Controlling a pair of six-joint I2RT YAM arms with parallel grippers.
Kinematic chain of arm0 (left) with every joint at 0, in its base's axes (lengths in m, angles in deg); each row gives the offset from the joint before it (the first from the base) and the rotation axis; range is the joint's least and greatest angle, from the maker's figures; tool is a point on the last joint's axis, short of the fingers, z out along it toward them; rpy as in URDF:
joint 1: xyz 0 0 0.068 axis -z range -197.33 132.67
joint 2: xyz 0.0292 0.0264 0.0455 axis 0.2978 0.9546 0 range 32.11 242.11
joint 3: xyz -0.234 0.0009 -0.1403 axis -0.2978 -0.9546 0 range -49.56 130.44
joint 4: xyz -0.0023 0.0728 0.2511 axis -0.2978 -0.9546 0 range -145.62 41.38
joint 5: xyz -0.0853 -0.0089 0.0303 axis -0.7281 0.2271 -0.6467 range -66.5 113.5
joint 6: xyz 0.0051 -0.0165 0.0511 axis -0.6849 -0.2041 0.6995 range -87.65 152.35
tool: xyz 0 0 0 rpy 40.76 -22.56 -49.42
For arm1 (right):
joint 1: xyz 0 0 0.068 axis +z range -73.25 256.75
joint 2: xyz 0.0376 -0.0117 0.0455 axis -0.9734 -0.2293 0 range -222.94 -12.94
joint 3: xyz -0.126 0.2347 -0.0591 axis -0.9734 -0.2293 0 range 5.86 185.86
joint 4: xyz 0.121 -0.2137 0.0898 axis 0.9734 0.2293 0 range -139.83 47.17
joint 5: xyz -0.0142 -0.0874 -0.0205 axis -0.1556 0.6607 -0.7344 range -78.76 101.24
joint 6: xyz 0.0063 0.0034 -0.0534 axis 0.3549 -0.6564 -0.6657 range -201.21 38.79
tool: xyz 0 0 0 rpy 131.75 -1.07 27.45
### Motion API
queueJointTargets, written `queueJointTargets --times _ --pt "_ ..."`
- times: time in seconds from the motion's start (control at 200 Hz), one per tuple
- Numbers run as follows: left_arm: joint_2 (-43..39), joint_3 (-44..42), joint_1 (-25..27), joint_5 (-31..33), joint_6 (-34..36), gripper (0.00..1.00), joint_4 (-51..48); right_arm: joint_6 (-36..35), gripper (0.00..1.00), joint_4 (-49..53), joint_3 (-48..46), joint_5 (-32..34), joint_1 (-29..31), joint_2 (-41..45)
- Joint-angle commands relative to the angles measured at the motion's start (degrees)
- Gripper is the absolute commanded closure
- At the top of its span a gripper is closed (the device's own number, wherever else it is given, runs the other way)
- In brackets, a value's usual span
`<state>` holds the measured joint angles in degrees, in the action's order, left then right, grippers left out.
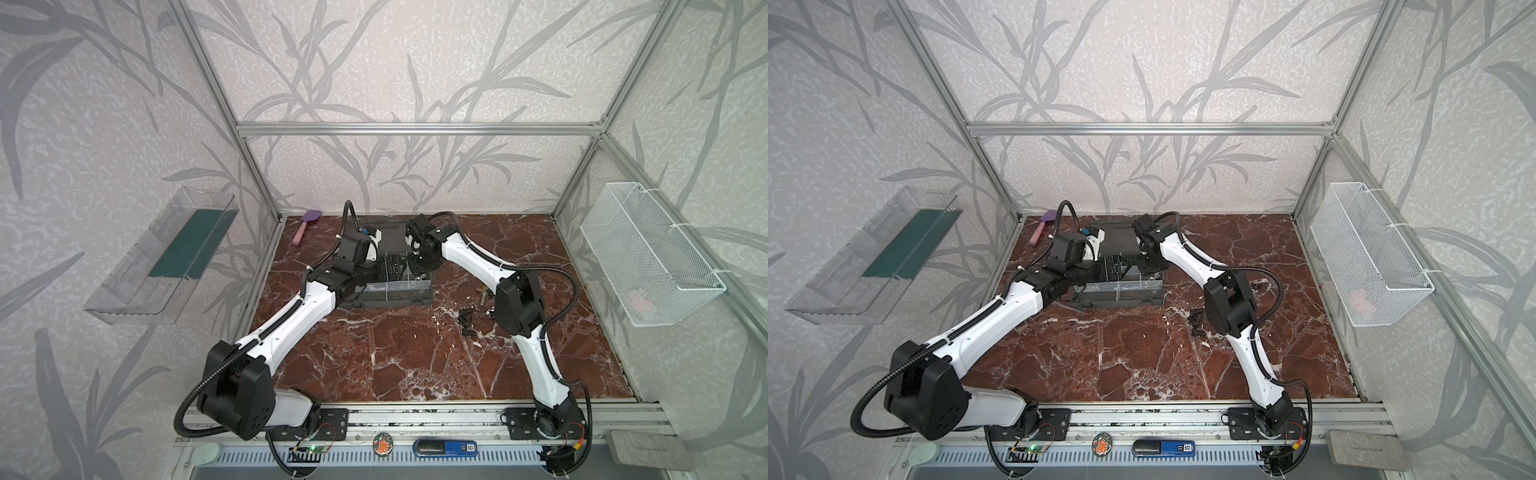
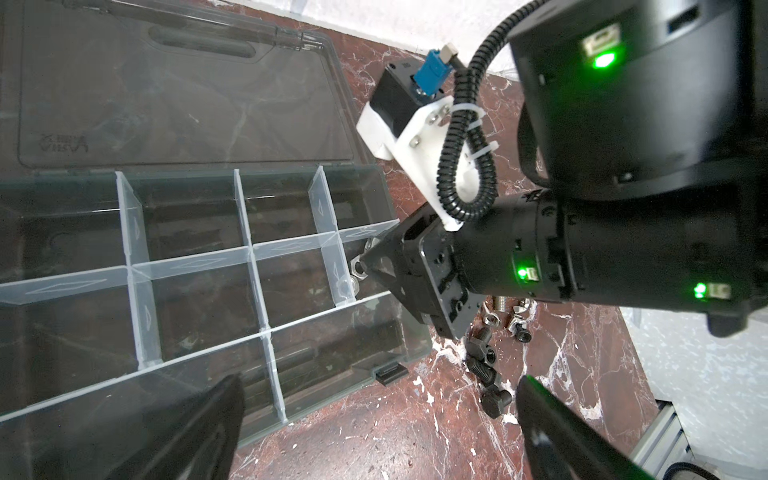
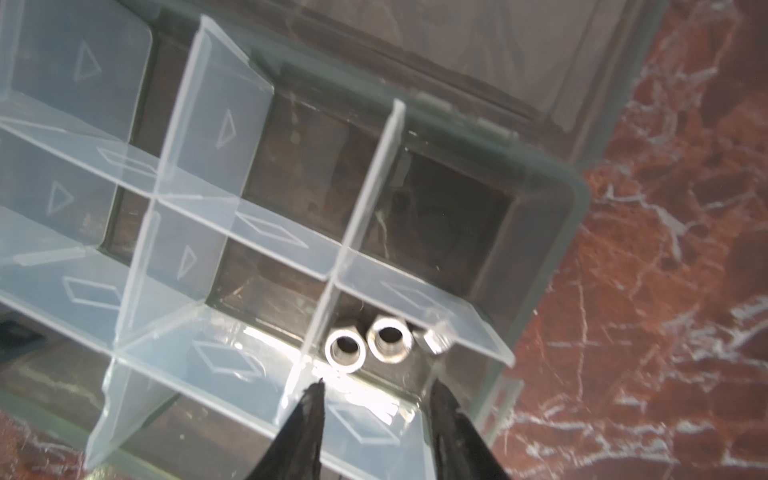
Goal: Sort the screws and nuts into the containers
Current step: 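Move the right gripper back over the nut pile, then lower the right gripper and grasp another silver hex nut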
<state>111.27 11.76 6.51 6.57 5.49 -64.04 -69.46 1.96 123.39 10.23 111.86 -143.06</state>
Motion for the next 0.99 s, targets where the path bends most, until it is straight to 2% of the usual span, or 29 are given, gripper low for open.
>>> queueJointTargets --times 0.0,0.215,0.425,0.54,0.74,0.99 --pt "-0.56 -0.98 0.08 -1.38 -1.0 0.01 2.53 -0.85 0.56 -0.96 -4.96 1.59 -3.06 8.01" --pt "2.92 2.64 2.1 -3.31 -3.73 0.01 3.04 -0.09 0.55 -6.91 -18.43 1.29 -10.65 17.36" --pt "9.43 11.09 8.03 -1.62 -1.66 0.0 1.74 1.95 0.54 -13.3 -30.13 -1.5 -20.95 23.09" --pt "14.56 17.04 11.13 -2.06 -1.43 0.01 1.05 2.33 0.54 -13.64 -32.21 -1.6 -25.22 23.01" --pt "22.05 23.0 14.16 -4.47 -3.21 0.0 2.77 1.96 0.54 -14.63 -34.16 -0.92 -28.25 20.24" --pt "24.9 24.47 15.89 -5.56 -3.73 0.0 3.16 1.52 0.55 -15.83 -34.66 -0.63 -30.23 16.13"
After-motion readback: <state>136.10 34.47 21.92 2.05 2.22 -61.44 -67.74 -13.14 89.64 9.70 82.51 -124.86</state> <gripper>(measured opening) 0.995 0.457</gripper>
